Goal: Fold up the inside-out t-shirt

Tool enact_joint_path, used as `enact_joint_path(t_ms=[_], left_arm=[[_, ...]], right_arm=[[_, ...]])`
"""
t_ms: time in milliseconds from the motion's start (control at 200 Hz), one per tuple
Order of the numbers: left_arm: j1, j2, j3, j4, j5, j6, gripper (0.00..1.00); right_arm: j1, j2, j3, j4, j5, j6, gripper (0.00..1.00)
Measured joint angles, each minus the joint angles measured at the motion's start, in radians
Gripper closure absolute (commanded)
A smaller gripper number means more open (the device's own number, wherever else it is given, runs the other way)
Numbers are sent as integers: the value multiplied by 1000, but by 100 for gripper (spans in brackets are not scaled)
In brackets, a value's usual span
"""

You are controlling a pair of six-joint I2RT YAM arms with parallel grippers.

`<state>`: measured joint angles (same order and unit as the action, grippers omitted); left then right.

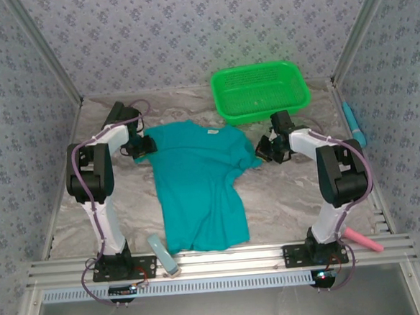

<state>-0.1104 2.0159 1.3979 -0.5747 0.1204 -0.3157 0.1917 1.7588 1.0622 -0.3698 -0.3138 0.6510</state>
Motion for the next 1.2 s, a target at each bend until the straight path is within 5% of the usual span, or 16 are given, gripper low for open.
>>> enact_joint_path(t_ms=[345, 570, 820, 994, 1199], left_arm=[[6, 0, 0, 4, 31, -19, 55], [6, -15, -24, 29, 89, -30, 52], [2, -130, -99, -5, 173, -61, 44], [-53, -349, -145, -53, 145, -66, 45], [-318, -637, -344, -87, 105, -101, 45]], right_arm=[[113, -225, 150, 36, 460, -275, 100], [91, -160, -51, 10, 546, -201, 55], [67, -266, -111, -176, 501, -150, 45], [288, -470, -126, -216, 371, -132, 41], [710, -452, -250, -223, 279, -53, 41]])
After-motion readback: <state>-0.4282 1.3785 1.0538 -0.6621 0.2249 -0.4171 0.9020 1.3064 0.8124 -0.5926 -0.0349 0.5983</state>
